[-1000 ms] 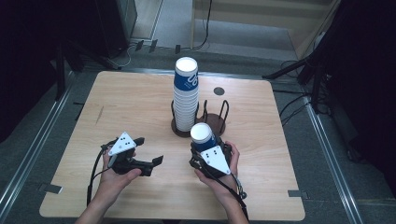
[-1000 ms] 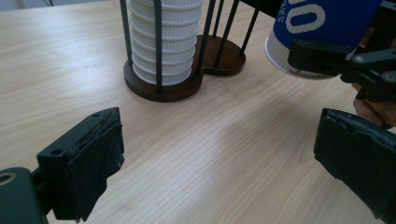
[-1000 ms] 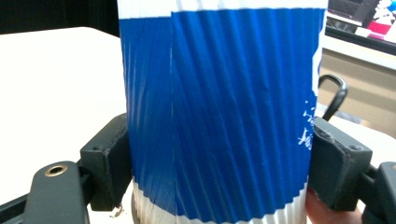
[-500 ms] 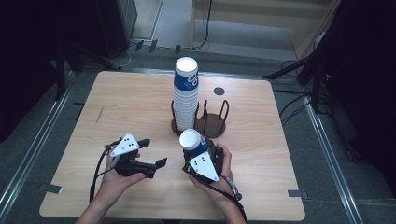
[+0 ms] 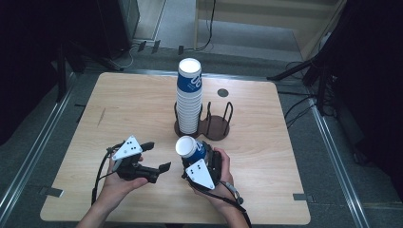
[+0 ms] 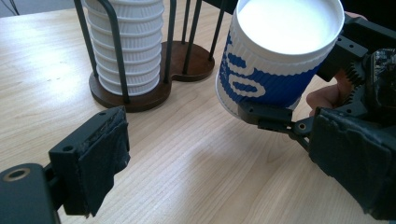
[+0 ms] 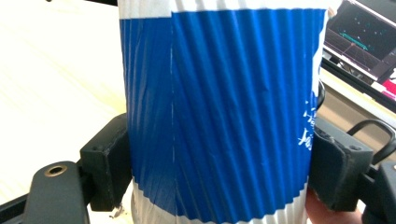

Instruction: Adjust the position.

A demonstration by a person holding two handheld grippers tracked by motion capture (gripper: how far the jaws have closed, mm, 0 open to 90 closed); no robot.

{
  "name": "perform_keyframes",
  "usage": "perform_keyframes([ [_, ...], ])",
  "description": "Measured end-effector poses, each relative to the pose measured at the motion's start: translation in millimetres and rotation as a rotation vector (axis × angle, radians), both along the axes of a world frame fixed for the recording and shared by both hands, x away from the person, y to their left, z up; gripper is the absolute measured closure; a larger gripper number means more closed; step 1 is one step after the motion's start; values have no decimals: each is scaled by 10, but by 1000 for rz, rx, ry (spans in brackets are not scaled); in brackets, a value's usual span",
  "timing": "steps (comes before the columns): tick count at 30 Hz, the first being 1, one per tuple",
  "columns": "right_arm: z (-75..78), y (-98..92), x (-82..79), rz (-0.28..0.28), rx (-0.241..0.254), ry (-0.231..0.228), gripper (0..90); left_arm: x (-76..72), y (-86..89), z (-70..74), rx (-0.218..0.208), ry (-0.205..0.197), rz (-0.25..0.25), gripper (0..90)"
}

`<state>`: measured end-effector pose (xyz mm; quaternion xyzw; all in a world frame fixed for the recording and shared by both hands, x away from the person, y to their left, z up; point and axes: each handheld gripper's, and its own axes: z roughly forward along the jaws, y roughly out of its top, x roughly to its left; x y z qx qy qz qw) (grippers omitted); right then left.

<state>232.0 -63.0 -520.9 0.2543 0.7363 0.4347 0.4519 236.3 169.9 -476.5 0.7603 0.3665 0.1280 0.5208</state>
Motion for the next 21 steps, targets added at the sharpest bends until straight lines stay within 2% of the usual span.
perform_keyframes([
  [2, 0, 12, -12, 6, -33, -17, 197, -1, -3, 7, 1, 3, 0, 88],
  [6, -2, 20, -17, 12, -43, -20, 196, -10, -32, 16, 10, 3, 5, 130],
  [16, 2, 55, -49, 39, -84, -50, 196, -46, -40, 28, -12, -15, -61, 140],
  [21, -4, 80, -68, 54, -116, -70, 196, -55, -60, 32, 6, -30, -71, 148],
])
